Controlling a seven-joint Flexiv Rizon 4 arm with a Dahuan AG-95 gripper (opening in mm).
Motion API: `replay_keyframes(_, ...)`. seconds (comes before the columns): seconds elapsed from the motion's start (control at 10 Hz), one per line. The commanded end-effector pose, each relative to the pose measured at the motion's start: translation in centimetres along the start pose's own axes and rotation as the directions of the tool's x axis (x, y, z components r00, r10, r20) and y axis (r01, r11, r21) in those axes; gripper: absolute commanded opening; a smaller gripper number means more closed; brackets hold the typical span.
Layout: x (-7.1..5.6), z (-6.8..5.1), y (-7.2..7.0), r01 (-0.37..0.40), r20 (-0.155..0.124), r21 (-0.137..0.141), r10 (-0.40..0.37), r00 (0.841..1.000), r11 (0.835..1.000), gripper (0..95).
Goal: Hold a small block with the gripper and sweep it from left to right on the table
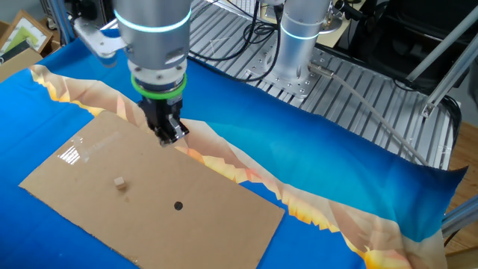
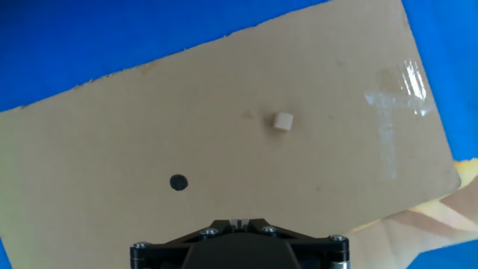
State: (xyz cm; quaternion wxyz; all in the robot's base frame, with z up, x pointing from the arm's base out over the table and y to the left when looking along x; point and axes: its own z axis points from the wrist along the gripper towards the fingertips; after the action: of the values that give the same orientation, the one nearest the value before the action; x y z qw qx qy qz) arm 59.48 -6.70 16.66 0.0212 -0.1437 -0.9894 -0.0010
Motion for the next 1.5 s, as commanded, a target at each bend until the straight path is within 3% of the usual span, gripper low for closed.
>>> replay_keyframes(0.1, 0.1, -0.01, -0.01, 0.065, 0.026, 0.017, -0.066, 0.998, 0.998, 0.0)
replay_keyframes(0.2, 0.1, -0.01, -0.01, 0.072, 0.028, 0.014, -0.072, 0.997, 0.997, 0.0)
replay_keyframes(0.4, 0.1, -0.01, -0.01, 0.025, 0.006, -0.035, -0.025, 1.0, 0.999, 0.0)
replay_keyframes(0.7, 0.1, -0.01, -0.01, -0.038, 0.029, -0.078, 0.041, 0.999, 0.996, 0.0)
replay_keyframes(0.8, 0.1, -0.01, -0.01, -0.036, 0.025, -0.068, 0.038, 0.999, 0.997, 0.0)
replay_keyframes(1.1, 0.1, -0.01, -0.01, -0.08, 0.0, -0.116, 0.081, 0.997, 0.99, 0.0)
replay_keyframes(1.2, 0.1, -0.01, -0.01, -0.099, 0.032, -0.102, 0.103, 0.994, 0.99, 0.0)
replay_keyframes(1.5, 0.1, -0.01, -0.01, -0.112, 0.055, -0.1, 0.118, 0.992, 0.989, 0.0)
